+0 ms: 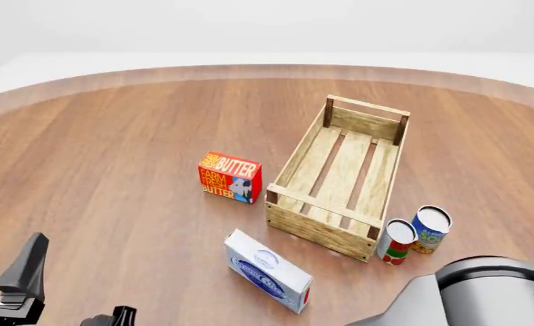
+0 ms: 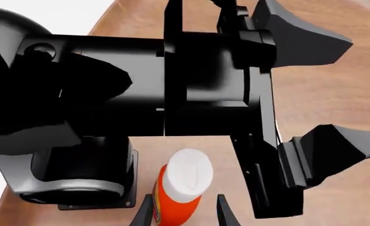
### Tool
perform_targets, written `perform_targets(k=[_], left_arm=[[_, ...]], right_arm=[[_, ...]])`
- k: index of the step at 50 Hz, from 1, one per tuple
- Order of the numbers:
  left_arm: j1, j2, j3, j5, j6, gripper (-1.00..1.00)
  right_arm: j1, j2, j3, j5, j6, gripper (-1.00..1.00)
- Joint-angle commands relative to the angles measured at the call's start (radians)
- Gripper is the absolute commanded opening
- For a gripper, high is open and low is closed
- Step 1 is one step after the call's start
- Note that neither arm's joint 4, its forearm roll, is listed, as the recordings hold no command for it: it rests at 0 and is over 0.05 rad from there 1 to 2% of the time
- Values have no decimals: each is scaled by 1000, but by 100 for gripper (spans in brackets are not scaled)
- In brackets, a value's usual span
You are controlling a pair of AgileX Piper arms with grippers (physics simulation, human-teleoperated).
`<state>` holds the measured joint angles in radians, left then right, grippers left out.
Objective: Pick up the ketchup, and put it in the wooden tray.
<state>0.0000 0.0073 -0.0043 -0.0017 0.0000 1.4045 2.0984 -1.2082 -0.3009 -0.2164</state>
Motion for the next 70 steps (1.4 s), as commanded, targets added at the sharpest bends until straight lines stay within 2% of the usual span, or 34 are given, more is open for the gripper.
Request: perform_targets(k=[1,19,20,33,60,70], left_arm=[[0,0,0,0,0,100],[0,0,0,0,0,100],[0,0,0,0,0,100],[0,0,0,0,0,100],[0,0,0,0,0,100],[0,0,0,0,0,100]], right_arm=[[1,36,-29,0,3,100],[-4,64,-60,2,1,100],[-6,63,-60,0,2,-100],[-30,48,-32,-17,-1,-100],[-211,-72,119,-60,-34,-100],[-260,-157,142,-18,-48,-100]])
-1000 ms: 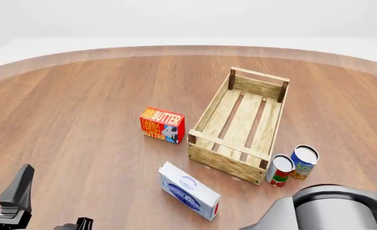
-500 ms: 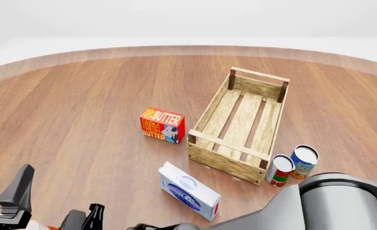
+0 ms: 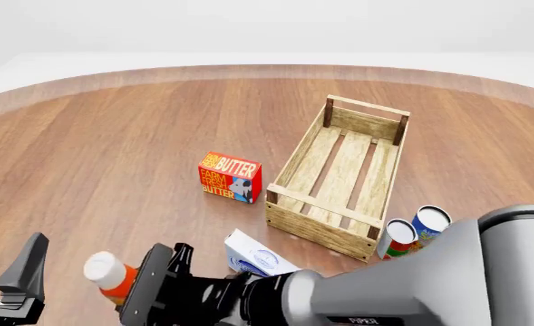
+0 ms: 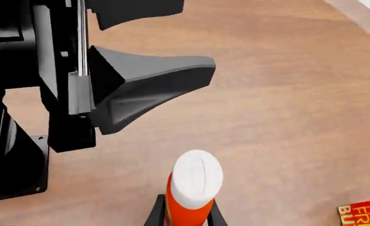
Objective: Pick up the ketchup, and put it in the wooden tray.
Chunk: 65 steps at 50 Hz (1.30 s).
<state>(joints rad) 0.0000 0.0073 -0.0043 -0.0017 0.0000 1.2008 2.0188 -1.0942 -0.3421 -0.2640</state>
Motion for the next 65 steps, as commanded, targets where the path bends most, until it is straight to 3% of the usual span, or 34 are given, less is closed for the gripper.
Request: perform_targets(k=[1,17,36,55,63,65], left_arm=[[0,0,0,0,0,100],[0,0,0,0,0,100],[0,0,0,0,0,100],[0,0,0,0,0,100],[0,0,0,0,0,100],[0,0,0,0,0,100]], right_arm=[[-56,-77,28,23,0,-100],[-130,-204,36,103,-59,-100],[-248,-324,25,206,-78,-100],[-476,-439,26,298,-86,-100],[-571,-465,50,306,-59,-100],[-601,-470,64,297,-77,-100]])
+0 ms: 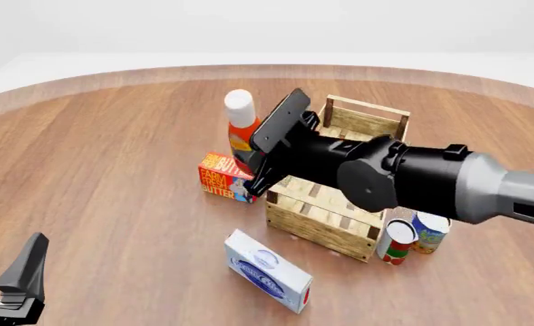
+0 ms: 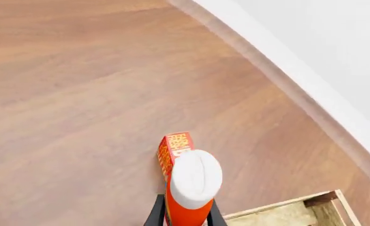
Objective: Pick up the ketchup, and put it in the wooden tray.
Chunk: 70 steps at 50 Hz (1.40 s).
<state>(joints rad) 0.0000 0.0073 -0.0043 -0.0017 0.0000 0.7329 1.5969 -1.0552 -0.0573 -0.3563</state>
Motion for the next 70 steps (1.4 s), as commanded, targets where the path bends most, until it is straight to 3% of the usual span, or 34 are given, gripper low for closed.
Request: perform_targets(k=[1,17,26,33,51,70], left_arm=[[0,0,0,0,0,100],[0,0,0,0,0,100],[0,0,0,0,0,100],[0,0,0,0,0,100],[0,0,0,0,0,100],[0,0,0,0,0,100]], right_arm=[[-135,-52,24,15,24,-100],[-329,-87,85,-10,29,-100],[-393,-64,109,-46,10,-100],[-444,-30,143,-102,25,-100],[-489,89,160,-234,69,-100],[-475,207,123,-296,95,-100]])
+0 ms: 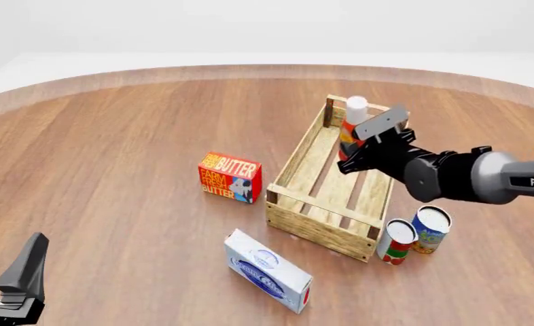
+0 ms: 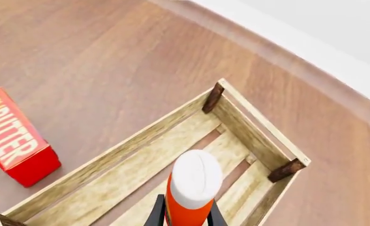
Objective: Pick up the ketchup, and put it in the wooden tray.
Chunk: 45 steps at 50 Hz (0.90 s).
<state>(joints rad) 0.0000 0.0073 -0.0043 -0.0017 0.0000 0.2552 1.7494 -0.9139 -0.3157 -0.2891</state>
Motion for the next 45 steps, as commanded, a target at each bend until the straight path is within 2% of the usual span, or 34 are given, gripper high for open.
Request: perform_targets(k=[1,19,45], left_arm=[[0,0,0,0,0,100],[0,0,0,0,0,100],[0,0,0,0,0,100]], right_arm=[[1,60,-20,-40,28,-100],[12,144,-12,-98,51,-100],[28,195,-18,-116,63,-100]])
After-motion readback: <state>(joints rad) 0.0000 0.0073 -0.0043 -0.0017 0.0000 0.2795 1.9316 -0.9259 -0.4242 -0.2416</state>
